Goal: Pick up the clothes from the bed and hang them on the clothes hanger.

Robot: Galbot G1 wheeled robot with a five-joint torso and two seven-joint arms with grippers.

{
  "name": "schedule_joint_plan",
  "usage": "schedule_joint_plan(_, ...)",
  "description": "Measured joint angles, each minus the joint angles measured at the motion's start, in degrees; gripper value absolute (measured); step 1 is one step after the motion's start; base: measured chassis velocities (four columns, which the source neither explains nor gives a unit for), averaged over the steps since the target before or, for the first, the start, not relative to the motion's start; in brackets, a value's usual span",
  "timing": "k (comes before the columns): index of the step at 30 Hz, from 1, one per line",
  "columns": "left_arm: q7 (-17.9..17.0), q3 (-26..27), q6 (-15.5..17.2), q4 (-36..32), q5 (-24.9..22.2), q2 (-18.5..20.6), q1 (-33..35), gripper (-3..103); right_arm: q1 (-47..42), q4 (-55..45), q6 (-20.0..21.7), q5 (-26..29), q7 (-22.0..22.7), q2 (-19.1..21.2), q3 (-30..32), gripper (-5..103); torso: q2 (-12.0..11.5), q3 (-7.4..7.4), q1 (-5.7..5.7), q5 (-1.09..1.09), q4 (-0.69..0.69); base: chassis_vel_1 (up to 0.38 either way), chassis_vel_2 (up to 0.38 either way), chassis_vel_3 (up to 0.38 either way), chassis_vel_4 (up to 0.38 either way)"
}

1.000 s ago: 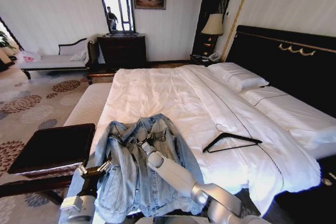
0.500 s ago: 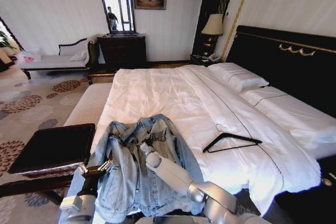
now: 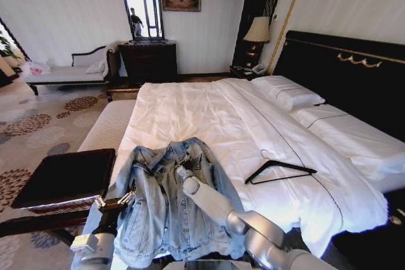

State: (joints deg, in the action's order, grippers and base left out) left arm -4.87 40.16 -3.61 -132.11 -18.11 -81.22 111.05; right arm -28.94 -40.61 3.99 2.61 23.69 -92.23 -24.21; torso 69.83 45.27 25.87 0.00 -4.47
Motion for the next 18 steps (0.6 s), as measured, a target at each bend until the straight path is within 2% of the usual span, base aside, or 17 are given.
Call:
schedule_joint_plan(4, -0.20, -0.21, 0.32, -0.26, -0.44, 0.20, -0.32, 100, 1.33, 2.07, -0.22, -0.36, -0.09, 0.00, 0.01, 96, 0.00, 0.00, -0.01, 0.00, 0.00, 0.000, 0.000, 0.000, 0.000)
schedule_joint_plan(6, -0.24, -0.07, 0.37, -0.44, -0.81, 0.17, -0.36, 100, 1.52, 2.36, -0.21, -0.36, -0.12, 0.00, -0.24, 90, 0.00, 0.00, 0.00, 0.00, 0.00, 0.000, 0.000, 0.000, 0.000)
schedule_joint_plan(9, -0.24, 0.21, 0.38, -0.63, -1.14, 0.08, -0.32, 100, 1.56, 2.31, -0.41, -0.34, -0.17, 0.02, -0.30, 85, 0.00, 0.00, 0.01, 0.00, -0.01, 0.000, 0.000, 0.000, 0.000)
schedule_joint_plan(12, -0.24, 0.52, 0.38, -0.93, -1.31, -0.13, -0.09, 100, 1.18, 1.05, -0.57, -0.19, -0.13, 0.09, -0.57, 73, 0.00, 0.01, 0.01, -0.03, -0.03, 0.000, 0.000, 0.000, 0.000)
schedule_joint_plan(13, -0.24, 0.52, 0.38, -0.93, -1.31, -0.13, -0.09, 100, 1.18, 1.05, -0.57, -0.19, -0.13, 0.09, -0.57, 73, 0.00, 0.01, 0.01, -0.03, -0.03, 0.000, 0.000, 0.000, 0.000)
schedule_joint_plan(16, -0.24, 0.82, 0.38, -1.41, -1.39, -0.40, 0.16, 100, 0.88, -0.45, -0.47, 0.11, 0.15, 0.14, -1.16, 56, -0.01, 0.01, 0.01, -0.03, -0.04, 0.000, 0.000, 0.000, 0.000)
schedule_joint_plan(17, -0.24, 0.82, 0.38, -1.41, -1.39, -0.40, 0.16, 100, 0.88, -0.45, -0.47, 0.11, 0.15, 0.14, -1.16, 56, -0.01, 0.01, 0.01, -0.03, -0.04, 0.000, 0.000, 0.000, 0.000)
schedule_joint_plan(18, -0.18, 1.12, 0.36, -1.62, -1.43, -0.56, 0.39, 100, 0.69, -1.50, -0.15, 0.60, 0.32, 0.16, -1.58, 50, -0.01, 0.01, 0.02, -0.03, -0.04, 0.000, 0.000, 0.000, 0.000)
